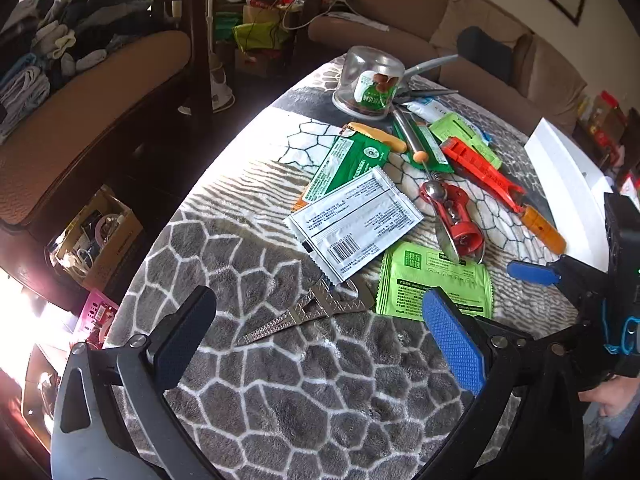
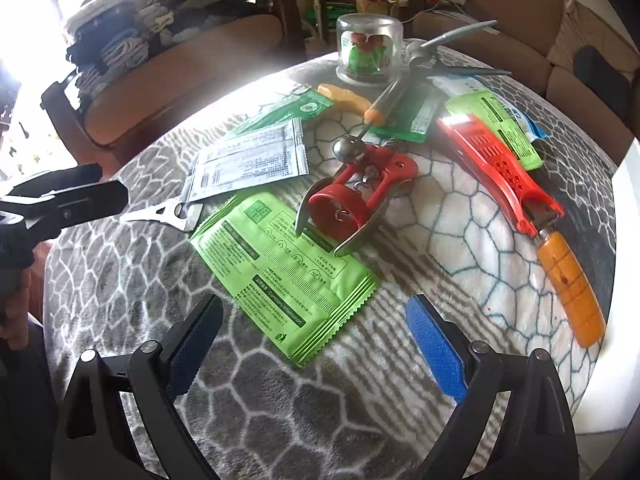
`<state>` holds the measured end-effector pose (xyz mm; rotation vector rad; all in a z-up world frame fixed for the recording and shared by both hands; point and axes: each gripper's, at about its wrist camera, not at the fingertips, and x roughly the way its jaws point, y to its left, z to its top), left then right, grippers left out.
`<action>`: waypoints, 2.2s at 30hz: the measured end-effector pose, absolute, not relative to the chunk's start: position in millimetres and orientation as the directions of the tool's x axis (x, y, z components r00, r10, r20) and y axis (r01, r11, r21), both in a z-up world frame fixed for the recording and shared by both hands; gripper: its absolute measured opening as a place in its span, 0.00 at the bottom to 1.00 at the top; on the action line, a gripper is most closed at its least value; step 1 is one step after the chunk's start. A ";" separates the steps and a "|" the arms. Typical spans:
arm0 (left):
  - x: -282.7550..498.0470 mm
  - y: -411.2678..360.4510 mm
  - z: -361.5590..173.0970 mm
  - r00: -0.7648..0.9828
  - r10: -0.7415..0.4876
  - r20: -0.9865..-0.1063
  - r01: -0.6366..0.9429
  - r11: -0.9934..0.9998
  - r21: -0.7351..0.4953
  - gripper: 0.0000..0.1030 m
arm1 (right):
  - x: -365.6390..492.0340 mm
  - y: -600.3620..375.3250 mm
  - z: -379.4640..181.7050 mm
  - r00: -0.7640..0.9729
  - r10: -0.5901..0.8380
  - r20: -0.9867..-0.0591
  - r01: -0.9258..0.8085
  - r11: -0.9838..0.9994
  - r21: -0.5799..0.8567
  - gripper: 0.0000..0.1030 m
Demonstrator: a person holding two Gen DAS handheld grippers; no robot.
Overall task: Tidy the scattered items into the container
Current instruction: 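Grasp the green EDI wet-wipes packet with the right gripper, then lift the packet with the right gripper while the left gripper grasps it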
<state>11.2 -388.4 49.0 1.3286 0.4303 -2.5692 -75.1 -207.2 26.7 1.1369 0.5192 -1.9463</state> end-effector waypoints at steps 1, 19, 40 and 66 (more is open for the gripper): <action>9.3 -389.9 46.6 -0.562 -0.054 -0.826 0.326 -0.932 -0.161 1.00 | -77.9 -211.5 22.9 -0.264 -0.424 -0.866 0.822 -0.569 0.027 0.87; 4.2 -403.9 38.4 -0.575 0.059 -0.816 0.343 -0.888 -0.306 1.00 | -56.0 -229.0 15.7 -0.214 -0.436 -0.874 0.893 -0.449 0.005 0.57; 2.9 -400.1 24.3 -0.551 0.365 -0.751 0.280 -0.767 -0.577 1.00 | 23.4 -195.8 35.8 -0.412 -0.411 -0.813 0.782 -0.618 -0.084 0.31; -9.8 -355.7 -12.8 -0.274 0.650 -0.709 0.265 -0.658 -0.705 0.20 | 96.8 -168.5 2.4 -0.787 -0.230 -0.572 0.592 -0.022 -0.806 0.44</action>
